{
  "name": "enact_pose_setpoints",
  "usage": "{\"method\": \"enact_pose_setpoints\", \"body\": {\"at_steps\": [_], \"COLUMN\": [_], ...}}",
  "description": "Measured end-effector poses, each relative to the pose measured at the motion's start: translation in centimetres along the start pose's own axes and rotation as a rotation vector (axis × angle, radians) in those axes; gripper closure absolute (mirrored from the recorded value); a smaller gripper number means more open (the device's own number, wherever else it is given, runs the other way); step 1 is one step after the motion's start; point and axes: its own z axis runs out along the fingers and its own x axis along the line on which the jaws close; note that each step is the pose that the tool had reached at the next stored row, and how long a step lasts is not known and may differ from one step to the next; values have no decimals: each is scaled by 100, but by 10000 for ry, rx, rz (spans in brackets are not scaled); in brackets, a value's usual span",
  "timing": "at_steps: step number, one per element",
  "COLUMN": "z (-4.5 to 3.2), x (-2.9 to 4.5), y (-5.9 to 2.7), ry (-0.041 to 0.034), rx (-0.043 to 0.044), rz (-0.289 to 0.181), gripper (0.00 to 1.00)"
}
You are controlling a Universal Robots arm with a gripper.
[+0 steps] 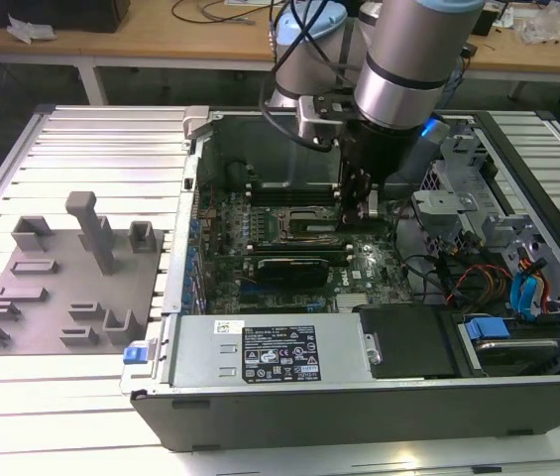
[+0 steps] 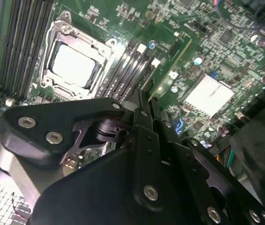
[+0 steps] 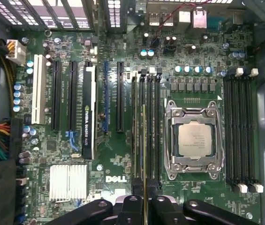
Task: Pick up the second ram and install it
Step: 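Insert the second ram into the second slot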
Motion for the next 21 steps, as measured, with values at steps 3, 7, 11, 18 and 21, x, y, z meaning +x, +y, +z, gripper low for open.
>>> {"method": "enact_pose_setpoints", "body": {"at_steps": [3, 7, 11, 18, 21], "z": [41, 88, 141, 263, 291], "x": [-26, -27, -25, -22, -21], "y": [115, 149, 147, 137, 136], "ry": [-35, -33, -34, -49, -48], "rx": [7, 9, 9, 9, 9], "rz": [-2, -4, -4, -5, -4], "gripper": [89, 89, 89, 89, 89]}}
